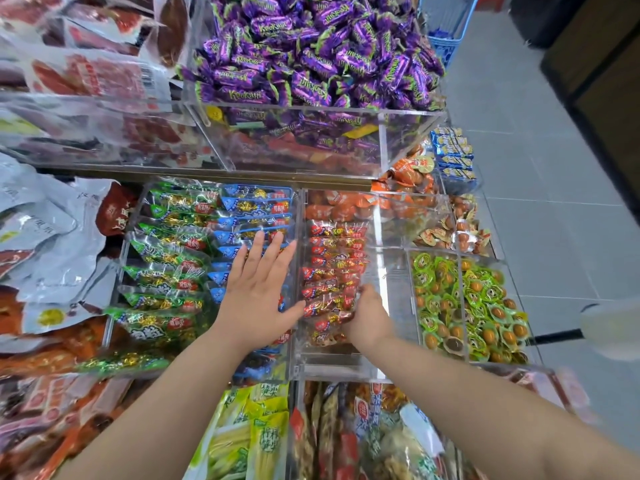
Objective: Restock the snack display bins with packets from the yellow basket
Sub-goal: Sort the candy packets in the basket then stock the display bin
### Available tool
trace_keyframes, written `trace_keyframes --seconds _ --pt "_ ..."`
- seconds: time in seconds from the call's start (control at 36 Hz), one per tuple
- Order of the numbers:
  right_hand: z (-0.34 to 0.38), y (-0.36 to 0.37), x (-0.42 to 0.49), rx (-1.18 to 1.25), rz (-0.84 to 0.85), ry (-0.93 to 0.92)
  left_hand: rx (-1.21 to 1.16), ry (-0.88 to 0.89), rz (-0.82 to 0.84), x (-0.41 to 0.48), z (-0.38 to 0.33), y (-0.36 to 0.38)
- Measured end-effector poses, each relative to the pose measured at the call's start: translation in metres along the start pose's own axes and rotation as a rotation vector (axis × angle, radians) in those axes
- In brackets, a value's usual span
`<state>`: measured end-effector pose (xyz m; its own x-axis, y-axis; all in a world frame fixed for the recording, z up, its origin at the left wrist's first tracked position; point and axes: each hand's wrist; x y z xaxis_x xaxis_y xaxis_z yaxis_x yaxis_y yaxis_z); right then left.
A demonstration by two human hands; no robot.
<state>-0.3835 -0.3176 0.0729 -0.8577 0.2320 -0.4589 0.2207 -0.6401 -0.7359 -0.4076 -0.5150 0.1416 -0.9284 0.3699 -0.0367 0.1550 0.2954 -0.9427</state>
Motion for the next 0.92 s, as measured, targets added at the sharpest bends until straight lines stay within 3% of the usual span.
trace_keyframes --seconds 0.06,0.14,0.25,0.33,0.44,0.58,0.78,0.92 --pt "0.002 0.004 -0.002 0.025 -0.017 0.008 0.009 0.002 0.000 0.000 0.000 0.000" --pt "0.009 0.004 -0.008 0.168 0.157 0.107 0.005 0.003 0.001 0.000 -0.002 -0.001" --pt "0.012 -0.010 -0.013 0.773 0.529 0.302 0.016 0.009 0.009 0.000 -0.001 -0.003" --pt "0.001 -0.036 -0.010 0.955 0.700 0.396 0.027 0.008 0.016 0.000 -0.001 -0.003" --pt "-0.014 -0.043 0.006 1.136 0.509 0.602 0.016 0.003 0.009 0.000 0.000 -0.002" --pt "-0.001 -0.031 0.026 0.995 0.187 0.443 0.013 0.007 0.003 0.000 0.000 -0.002" --pt "0.023 -0.025 0.035 0.923 0.209 0.177 -0.001 0.018 -0.009 0.000 0.002 0.001" --pt "0.012 -0.040 0.056 0.901 0.156 0.246 -0.009 0.026 -0.020 0.001 0.004 0.004"
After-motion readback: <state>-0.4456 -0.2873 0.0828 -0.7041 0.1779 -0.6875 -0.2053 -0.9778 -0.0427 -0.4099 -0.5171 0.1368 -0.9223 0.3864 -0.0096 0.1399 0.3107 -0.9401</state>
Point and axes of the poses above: each hand's wrist, its own x-axis towards the middle knuckle, its own y-axis out of the palm, z = x × y, and after that the axes turned 9 degrees about -x, right-handed
